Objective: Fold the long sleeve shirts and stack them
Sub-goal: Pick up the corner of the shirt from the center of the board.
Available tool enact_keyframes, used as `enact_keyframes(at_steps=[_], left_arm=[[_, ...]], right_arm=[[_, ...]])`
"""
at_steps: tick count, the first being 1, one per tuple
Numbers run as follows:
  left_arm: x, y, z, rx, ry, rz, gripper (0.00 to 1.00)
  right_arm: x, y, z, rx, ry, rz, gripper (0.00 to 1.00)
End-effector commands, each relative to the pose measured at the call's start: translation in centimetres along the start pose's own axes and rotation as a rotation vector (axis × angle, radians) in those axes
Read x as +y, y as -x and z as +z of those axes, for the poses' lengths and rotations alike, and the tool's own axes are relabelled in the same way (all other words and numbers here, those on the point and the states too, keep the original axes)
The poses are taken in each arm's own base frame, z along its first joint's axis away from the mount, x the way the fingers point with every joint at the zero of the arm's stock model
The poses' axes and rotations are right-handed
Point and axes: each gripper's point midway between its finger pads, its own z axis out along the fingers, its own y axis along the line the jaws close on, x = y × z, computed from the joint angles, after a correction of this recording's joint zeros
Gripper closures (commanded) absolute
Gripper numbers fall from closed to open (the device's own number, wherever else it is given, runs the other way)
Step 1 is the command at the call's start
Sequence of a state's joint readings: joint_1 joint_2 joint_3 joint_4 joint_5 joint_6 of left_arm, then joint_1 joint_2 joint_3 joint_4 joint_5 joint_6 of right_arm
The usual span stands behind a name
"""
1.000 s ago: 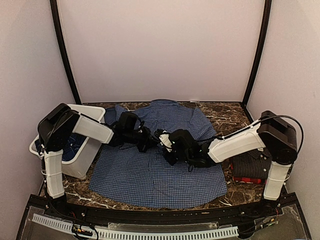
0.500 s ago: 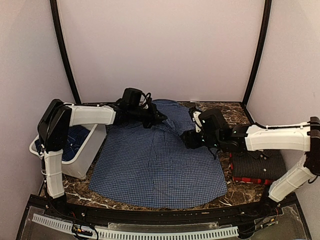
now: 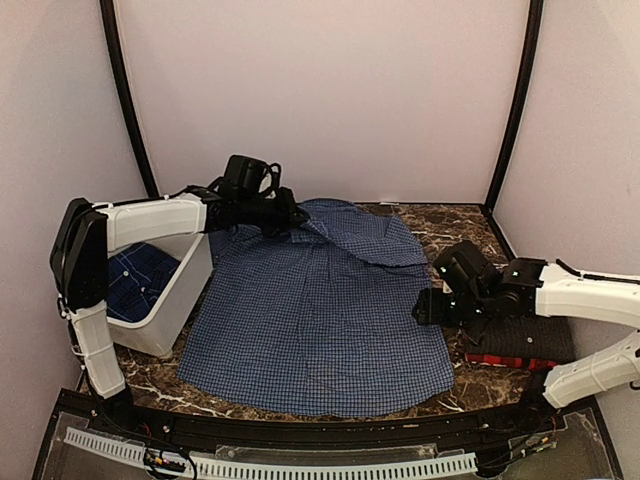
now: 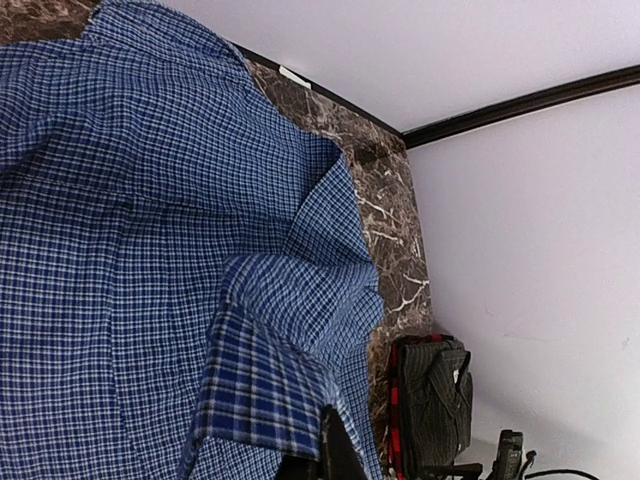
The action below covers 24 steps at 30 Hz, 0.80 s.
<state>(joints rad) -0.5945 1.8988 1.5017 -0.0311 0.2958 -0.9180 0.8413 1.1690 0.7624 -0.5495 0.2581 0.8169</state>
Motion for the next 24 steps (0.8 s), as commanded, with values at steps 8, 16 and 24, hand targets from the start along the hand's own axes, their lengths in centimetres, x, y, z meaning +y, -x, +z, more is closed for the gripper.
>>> enact_keyframes(at_steps=[8, 16, 24], left_arm=[[0.3, 4.3, -4.9, -0.134, 0.045, 0.058, 1.00], [0.2, 5.3, -5.2, -0.150, 0.030, 0.060, 1.00], [-0.3, 6.1, -5.5, -0.162, 0.016, 0.072, 1.00]], right_arm=[[-5.2, -6.8, -1.1, 0.213, -0.102, 0.195, 0.36], [-5.9, -10.0, -0.9, 0.303, -0.071, 0.304, 0.48], [-6.5, -11.6, 0.0, 0.320, -0.055, 0.339, 0.64]])
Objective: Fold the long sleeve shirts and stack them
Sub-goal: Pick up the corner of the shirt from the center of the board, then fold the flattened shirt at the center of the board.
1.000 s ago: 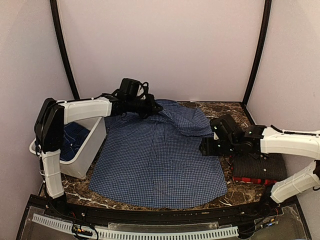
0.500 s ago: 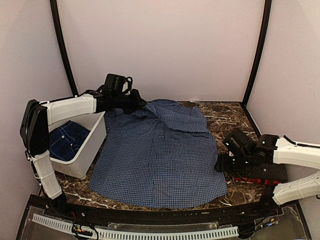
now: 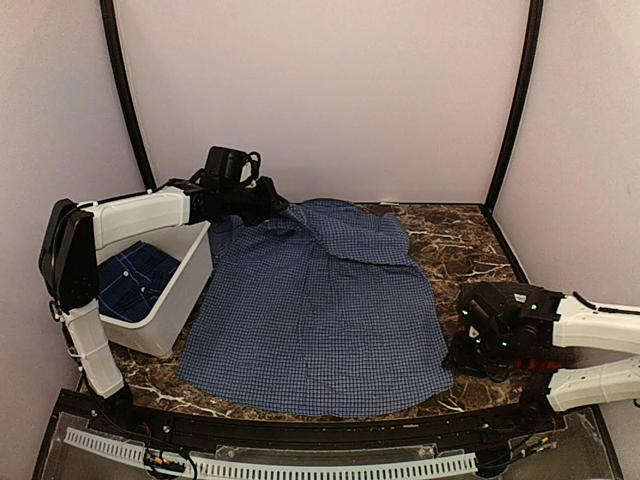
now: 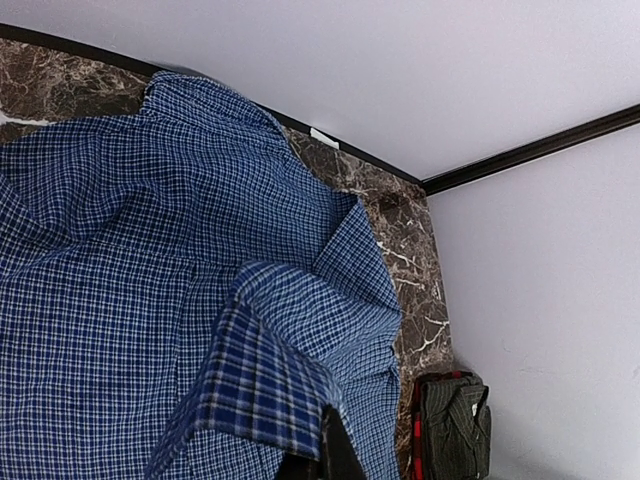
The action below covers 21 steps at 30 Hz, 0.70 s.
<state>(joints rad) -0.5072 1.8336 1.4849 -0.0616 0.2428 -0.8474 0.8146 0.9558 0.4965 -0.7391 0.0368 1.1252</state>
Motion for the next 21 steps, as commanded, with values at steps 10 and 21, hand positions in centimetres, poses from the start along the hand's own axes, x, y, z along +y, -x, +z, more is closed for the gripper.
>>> enact_keyframes(at_steps=[10, 21], left_arm=[[-3.1, 2.9, -2.1, -0.062, -0.057, 0.062, 1.00], [-6.2, 7.0, -4.1, -0.142, -0.090, 0.180, 1.00]], right_arm=[[1.1, 0.4, 0.1, -0.020, 0.074, 0.009, 0.94], [7.8, 1.3, -3.1, -0.055, 0.181, -0.203, 1.00]])
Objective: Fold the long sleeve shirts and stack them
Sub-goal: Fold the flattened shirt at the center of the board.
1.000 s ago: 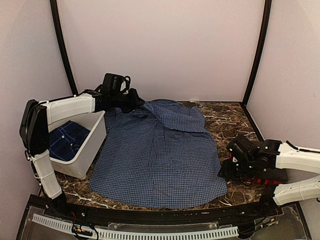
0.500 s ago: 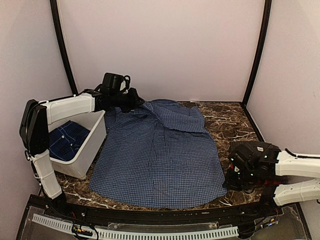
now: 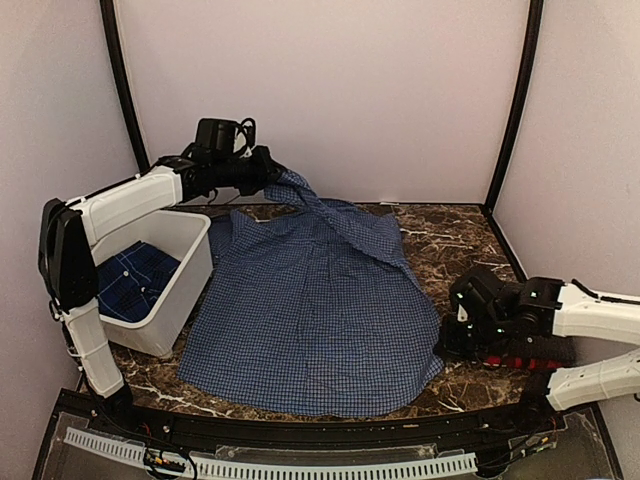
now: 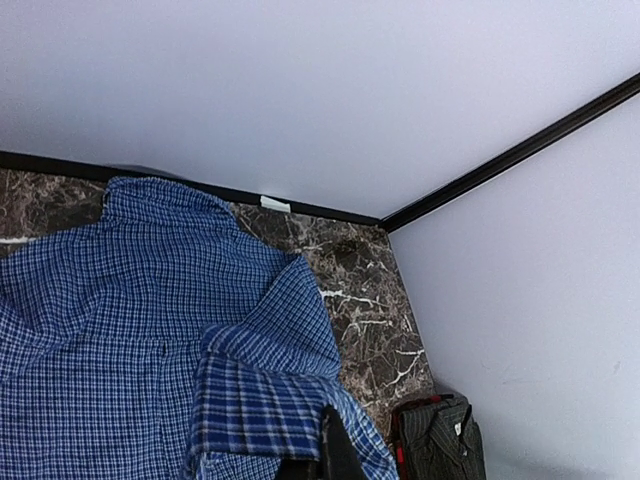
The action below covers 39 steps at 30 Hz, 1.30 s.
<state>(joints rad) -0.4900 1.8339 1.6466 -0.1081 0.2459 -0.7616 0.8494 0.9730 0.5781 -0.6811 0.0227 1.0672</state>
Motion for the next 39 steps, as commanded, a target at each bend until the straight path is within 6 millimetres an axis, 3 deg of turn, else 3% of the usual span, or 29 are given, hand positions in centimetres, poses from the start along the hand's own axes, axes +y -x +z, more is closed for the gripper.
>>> enact_keyframes(at_steps=[1, 8, 15, 20, 26, 34, 39], left_arm=[[-1.7, 3.2, -1.7, -0.056, -0.019, 0.081, 1.00], [-1.1, 5.7, -2.3, -0.076, 0.001, 0.150, 1.00], [0.8, 7.0, -1.7, -0.078, 0.017, 0.196, 1.00], [1.2, 8.1, -1.4, -0.090, 0.007, 0.208, 1.00], [1.2, 8.3, -1.1, -0.087, 0.003, 0.215, 1.00], [0.8, 10.2, -2.7, -0.144, 0.049, 0.246, 1.00], [1.5, 10.9, -3.4, -0.171, 0.107, 0.265, 1.00]], right_arm=[[4.7, 0.5, -0.9, -0.007, 0.073, -0.151, 1.00], [11.5, -2.3, 1.0, 0.107, 0.166, -0.358, 1.00], [15.2, -4.3, 3.3, 0.207, 0.272, -0.437, 1.00], [15.3, -6.0, 5.0, 0.275, 0.270, -0.459, 1.00], [16.0, -6.5, 5.5, 0.291, 0.310, -0.451, 1.00], [16.5, -7.0, 5.8, 0.307, 0.331, -0.457, 1.00], [16.7, -7.2, 6.0, 0.311, 0.336, -0.460, 1.00]])
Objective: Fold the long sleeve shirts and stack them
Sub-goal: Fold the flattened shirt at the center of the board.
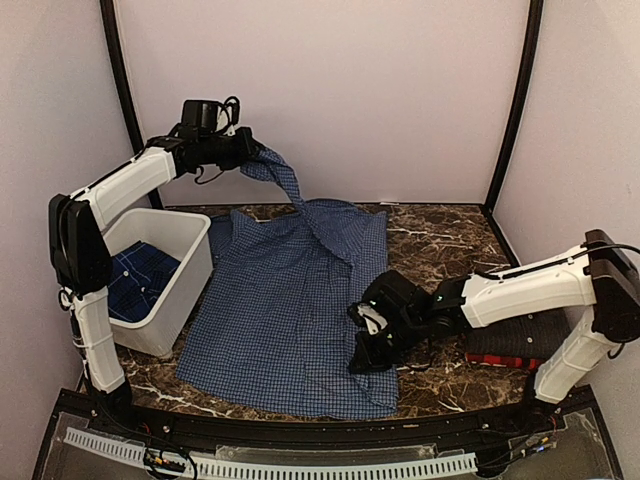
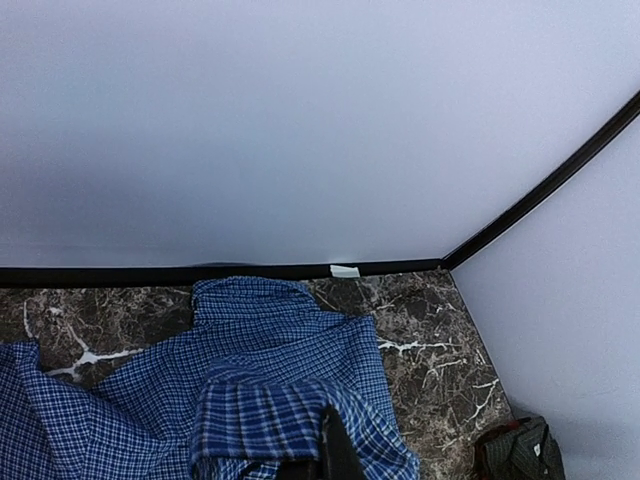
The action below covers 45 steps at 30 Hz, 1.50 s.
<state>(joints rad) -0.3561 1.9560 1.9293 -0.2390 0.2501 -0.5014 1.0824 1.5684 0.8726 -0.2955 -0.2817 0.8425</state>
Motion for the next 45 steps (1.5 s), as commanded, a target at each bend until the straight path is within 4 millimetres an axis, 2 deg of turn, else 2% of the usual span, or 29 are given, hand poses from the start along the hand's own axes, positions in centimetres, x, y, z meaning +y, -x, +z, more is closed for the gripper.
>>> enact_keyframes(at_steps=[1, 8, 17, 23, 34, 40, 41, 44, 45], left_arm=[[-0.2, 2.7, -2.5, -0.063, 0.045, 0.049, 1.00], [1.1, 2.5, -2.6, -0.056, 0.090, 0.057, 1.00], [1.3, 2.1, -2.1, -0.044, 0.078, 0.057, 1.00], [1.5, 1.4, -1.8, -0.023, 0.070, 0.050, 1.00], [0.6, -0.4, -1.3, 0.033, -0.016, 0.034, 1.00], [-0.7, -0.4, -2.7, 0.015, -0.070, 0.054, 1.00], [-1.1, -0.4, -3.3, 0.014, -0.087, 0.064, 1.00], [-2.5, -0.4, -4.2, 0.003, -0.155, 0.099, 1.00], [-2.9, -1.0, -4.3, 0.020, -0.190, 0.109, 1.00]], right_arm=[[1.2, 0.0, 0.4, 0.006, 0.039, -0.030, 1.00], [2.1, 0.6, 0.5, 0.000, 0.057, -0.039, 1.00], [3.6, 1.5, 0.9, 0.003, 0.096, -0.044, 1.00], [3.9, 1.2, 1.8, 0.027, 0.114, -0.040, 1.00], [2.9, -0.3, 3.4, 0.067, 0.097, -0.028, 1.00], [2.8, -0.2, 3.4, 0.062, 0.089, -0.038, 1.00], [3.0, 0.0, 3.3, 0.059, 0.092, -0.044, 0.99], [3.7, 0.9, 2.6, 0.025, 0.090, -0.071, 0.79], [4.0, 1.3, 2.2, 0.008, 0.090, -0.082, 0.73]])
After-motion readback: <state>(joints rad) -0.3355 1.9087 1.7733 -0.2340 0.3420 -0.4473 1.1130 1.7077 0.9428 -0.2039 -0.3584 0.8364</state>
